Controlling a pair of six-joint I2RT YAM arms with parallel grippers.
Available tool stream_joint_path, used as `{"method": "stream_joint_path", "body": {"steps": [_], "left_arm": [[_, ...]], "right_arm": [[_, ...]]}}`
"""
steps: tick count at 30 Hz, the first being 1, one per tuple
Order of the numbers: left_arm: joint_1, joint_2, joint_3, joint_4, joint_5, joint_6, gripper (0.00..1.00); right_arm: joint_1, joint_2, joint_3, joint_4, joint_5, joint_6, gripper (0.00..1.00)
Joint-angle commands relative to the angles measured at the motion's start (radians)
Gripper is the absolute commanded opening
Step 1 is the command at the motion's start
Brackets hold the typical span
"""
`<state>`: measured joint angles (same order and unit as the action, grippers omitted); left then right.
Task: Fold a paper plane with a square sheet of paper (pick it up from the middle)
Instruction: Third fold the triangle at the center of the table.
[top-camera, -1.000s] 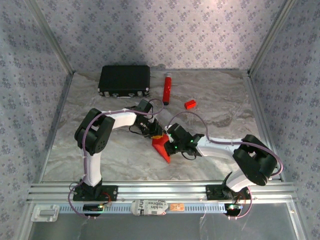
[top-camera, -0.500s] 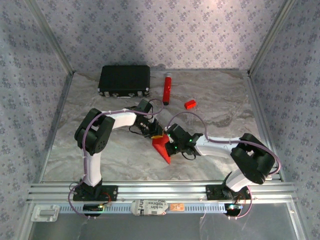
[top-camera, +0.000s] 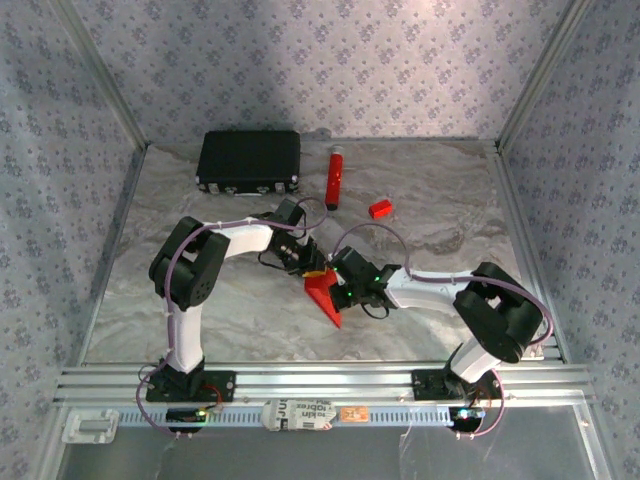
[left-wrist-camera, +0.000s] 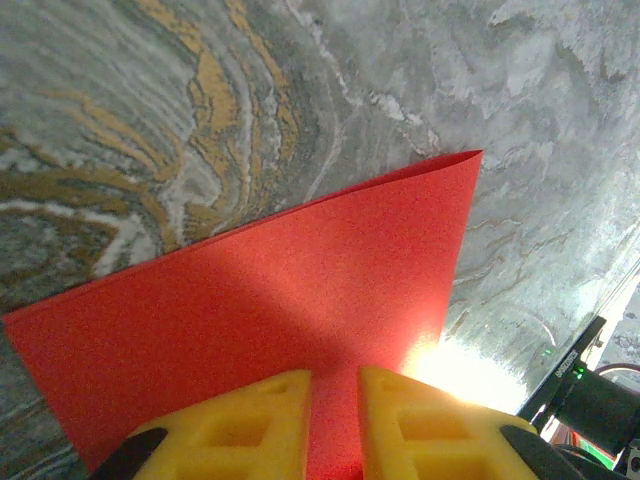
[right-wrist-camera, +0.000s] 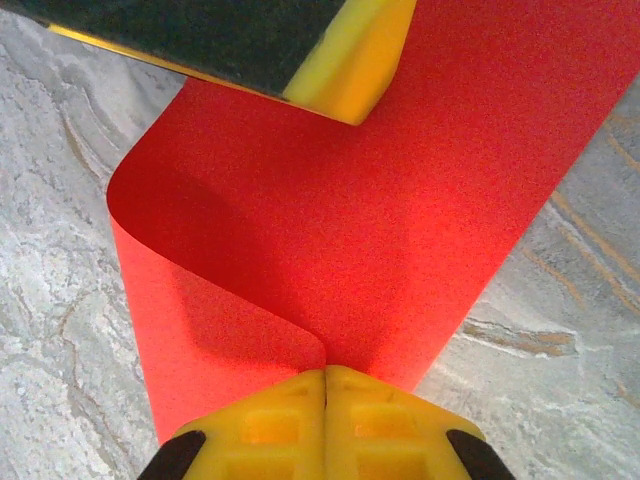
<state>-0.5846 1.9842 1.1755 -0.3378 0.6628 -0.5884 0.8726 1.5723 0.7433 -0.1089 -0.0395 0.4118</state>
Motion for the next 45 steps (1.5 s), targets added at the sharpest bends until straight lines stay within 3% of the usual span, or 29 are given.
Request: {"method": "stream_joint_path", "body": {"steps": [1,35,45], "left_arm": [[-0.003,0.018,-0.031,-0.032,-0.027,-0.007,0.20],[-0.004,0.011,-0.042,-0.010,-0.029,-0.030,0.20],[-0.004,-0.001,0.025,-0.041,-0.035,-0.012,0.21]], "right_arm": [[-0.006,-0.004,0.020,-0.036,0.026,0.018,0.00],[-0.003,0.031,-0.002,-0.020,0.024,0.039,0.00],[-0.004,0.034,-0.019,-0.017,0.025,0.050,0.00]]}}
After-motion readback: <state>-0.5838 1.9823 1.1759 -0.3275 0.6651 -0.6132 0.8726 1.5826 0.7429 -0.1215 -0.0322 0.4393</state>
